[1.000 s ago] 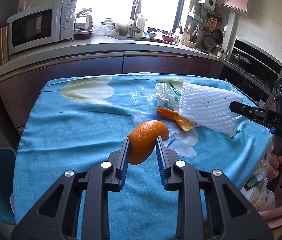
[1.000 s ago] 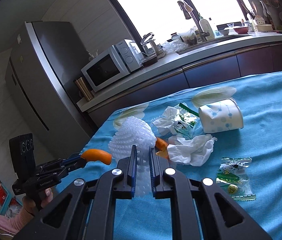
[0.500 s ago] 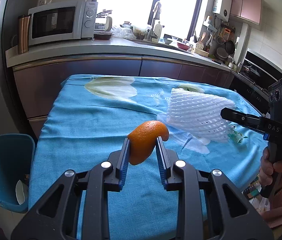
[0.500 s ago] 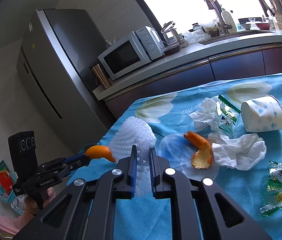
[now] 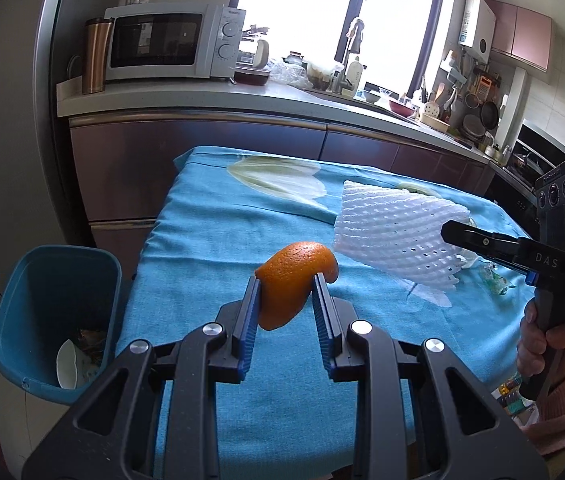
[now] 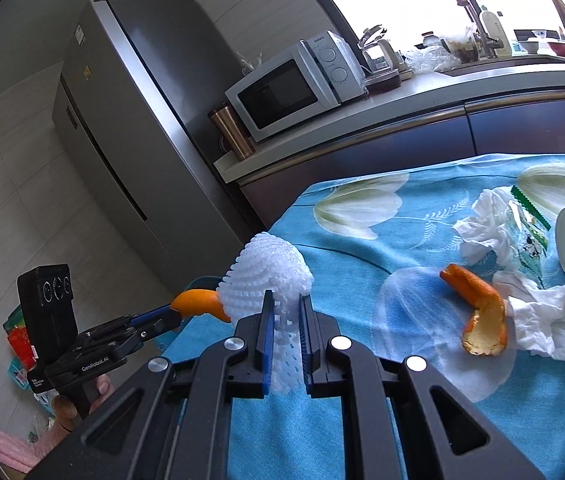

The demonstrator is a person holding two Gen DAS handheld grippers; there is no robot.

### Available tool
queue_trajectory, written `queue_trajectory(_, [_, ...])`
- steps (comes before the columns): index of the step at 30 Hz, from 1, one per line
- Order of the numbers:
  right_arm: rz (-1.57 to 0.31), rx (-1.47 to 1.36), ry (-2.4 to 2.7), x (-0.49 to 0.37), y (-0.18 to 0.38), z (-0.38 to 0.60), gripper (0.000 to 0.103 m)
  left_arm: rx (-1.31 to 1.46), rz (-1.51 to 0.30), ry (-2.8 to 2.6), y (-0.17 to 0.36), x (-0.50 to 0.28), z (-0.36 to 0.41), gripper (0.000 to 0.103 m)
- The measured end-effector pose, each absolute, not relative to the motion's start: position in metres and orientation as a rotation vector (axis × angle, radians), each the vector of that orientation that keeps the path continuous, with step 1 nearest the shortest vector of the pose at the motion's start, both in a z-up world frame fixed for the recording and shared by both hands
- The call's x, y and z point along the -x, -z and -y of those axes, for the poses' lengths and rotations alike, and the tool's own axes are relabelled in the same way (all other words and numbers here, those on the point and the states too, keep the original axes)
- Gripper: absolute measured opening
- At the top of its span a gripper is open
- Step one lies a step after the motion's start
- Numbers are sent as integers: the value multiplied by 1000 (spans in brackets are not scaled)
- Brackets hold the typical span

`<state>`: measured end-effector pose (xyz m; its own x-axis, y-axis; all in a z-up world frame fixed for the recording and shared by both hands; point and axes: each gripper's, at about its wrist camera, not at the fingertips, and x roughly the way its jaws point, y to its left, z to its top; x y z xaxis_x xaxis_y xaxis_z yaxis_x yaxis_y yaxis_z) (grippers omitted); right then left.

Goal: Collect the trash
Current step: 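Carry the foam net and orange peel over the teal bin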

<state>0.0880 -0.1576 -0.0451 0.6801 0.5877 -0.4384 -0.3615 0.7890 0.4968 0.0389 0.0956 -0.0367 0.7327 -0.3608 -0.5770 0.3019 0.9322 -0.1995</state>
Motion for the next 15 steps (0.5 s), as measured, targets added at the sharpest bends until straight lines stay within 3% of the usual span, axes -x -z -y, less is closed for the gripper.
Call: queue_trajectory(15, [-648,-341,-680,-113,40,100,10,164,-629,209,34,-29,-161,27])
